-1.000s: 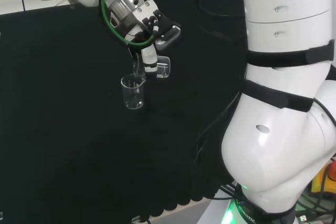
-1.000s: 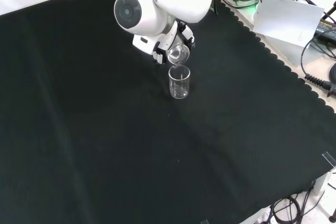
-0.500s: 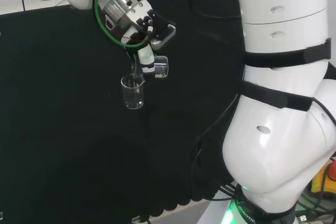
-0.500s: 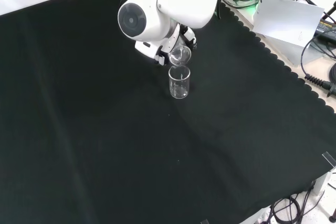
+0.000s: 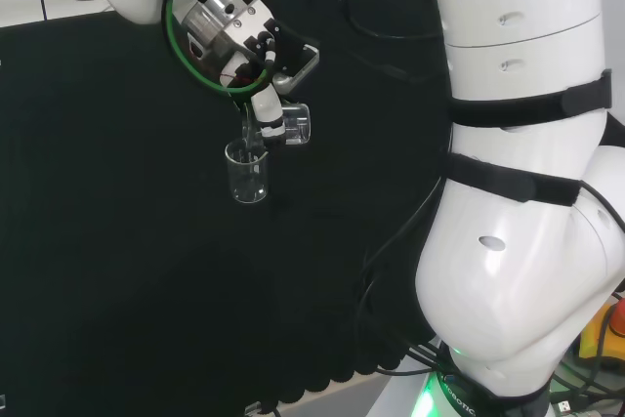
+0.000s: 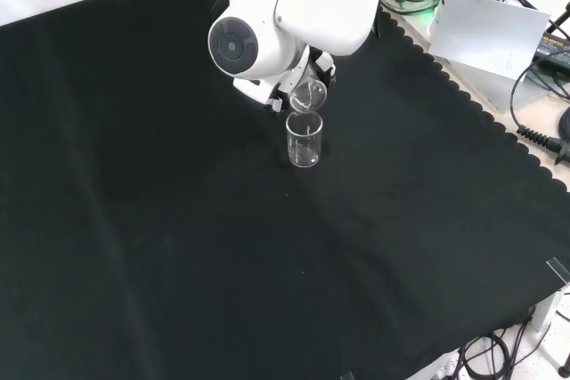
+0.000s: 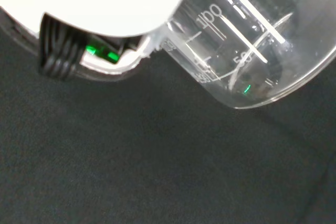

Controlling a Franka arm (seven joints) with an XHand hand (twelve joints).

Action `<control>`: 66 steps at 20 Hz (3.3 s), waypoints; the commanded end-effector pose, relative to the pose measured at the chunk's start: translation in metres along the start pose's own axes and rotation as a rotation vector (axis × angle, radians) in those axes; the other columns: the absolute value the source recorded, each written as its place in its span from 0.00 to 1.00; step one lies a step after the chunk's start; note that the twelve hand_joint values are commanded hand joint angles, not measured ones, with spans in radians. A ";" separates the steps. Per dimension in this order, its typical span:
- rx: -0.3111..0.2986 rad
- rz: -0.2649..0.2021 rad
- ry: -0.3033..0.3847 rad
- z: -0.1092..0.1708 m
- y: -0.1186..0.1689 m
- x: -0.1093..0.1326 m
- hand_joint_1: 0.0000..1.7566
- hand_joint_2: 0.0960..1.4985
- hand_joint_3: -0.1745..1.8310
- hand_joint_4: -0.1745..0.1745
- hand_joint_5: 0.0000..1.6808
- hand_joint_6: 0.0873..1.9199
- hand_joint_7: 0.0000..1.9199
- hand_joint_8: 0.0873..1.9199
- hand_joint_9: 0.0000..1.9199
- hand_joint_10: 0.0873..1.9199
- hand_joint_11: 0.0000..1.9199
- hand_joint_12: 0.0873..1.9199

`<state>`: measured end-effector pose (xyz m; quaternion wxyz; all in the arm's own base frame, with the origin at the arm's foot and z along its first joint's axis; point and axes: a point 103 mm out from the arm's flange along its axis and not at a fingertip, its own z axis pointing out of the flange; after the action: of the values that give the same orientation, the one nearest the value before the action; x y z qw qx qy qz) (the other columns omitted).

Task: Pour the water from the handheld beaker into the one on the table.

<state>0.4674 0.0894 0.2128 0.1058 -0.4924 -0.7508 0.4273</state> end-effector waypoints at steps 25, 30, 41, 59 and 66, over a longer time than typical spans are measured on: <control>0.023 0.089 -0.116 -0.010 0.000 0.012 0.74 0.33 0.55 0.00 0.68 0.49 0.63 0.48 0.80 0.42 0.62 0.41; 0.043 0.102 -0.124 -0.010 0.000 0.010 0.74 0.33 0.55 0.00 0.68 0.49 0.63 0.48 0.80 0.42 0.62 0.41; 0.066 0.113 -0.145 -0.011 0.001 0.013 0.74 0.33 0.55 0.00 0.68 0.49 0.63 0.48 0.79 0.42 0.62 0.41; 0.102 0.119 -0.142 -0.011 0.000 0.009 0.74 0.33 0.55 0.00 0.68 0.49 0.63 0.48 0.79 0.42 0.62 0.41; 0.108 0.120 -0.148 -0.015 -0.001 0.011 0.74 0.33 0.55 0.00 0.68 0.50 0.63 0.48 0.79 0.42 0.62 0.41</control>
<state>0.4702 0.1056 0.2192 0.0492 -0.4974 -0.7022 0.5070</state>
